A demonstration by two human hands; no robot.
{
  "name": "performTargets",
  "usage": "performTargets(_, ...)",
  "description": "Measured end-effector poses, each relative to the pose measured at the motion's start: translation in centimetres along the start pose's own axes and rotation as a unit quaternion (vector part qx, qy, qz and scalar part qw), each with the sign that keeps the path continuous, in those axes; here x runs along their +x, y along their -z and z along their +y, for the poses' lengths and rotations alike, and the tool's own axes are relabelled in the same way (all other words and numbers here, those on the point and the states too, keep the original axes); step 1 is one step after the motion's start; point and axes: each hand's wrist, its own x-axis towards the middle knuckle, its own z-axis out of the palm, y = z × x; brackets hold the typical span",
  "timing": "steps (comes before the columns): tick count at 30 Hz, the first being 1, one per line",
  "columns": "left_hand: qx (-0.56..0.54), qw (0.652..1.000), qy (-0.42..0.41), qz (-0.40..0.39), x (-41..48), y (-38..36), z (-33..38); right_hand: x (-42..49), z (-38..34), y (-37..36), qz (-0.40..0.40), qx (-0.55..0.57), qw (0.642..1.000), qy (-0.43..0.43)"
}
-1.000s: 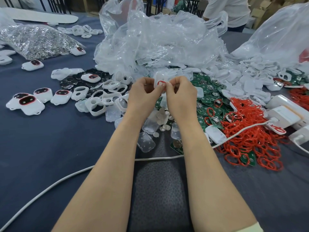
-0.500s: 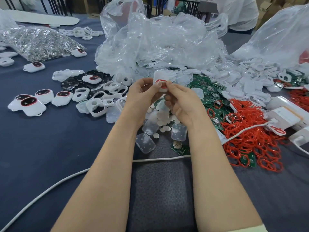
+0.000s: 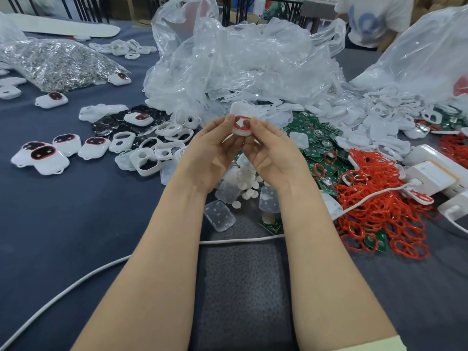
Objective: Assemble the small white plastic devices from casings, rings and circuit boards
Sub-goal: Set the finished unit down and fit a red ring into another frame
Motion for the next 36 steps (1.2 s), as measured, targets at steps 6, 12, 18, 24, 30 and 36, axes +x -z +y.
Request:
performTargets(6,0.024,0.996,-0.005,0.082,0.4,0.0,-0.5,0.4,0.9,0.0,0.119,-0.252,0.955,0.104)
performTargets(12,0.195,0.970,-0.097,0.105,0.7,-0.3,-1.3,-0.1,1.5,-0.6,0.177,-0.468,0.819,0.280)
performTargets(18,0.228,0.958,-0.123,0.123,1.0,-0.1,-1.4,-0.3,1.5,-0.8,0.181,-0.470,0.809,0.303)
performTargets(24,0.190,0.973,-0.083,0.104,0.8,0.0,-1.4,-0.1,0.9,-0.6,0.182,-0.443,0.843,0.243)
performTargets(30,0.262,0.955,-0.096,0.098,0.7,-0.3,-1.3,-0.3,0.9,-0.7,0.187,-0.458,0.835,0.242)
performTargets(36,0.367,0.916,-0.118,0.109,0.3,-0.5,-1.4,-0.4,1.1,-0.7,0.181,-0.507,0.799,0.268)
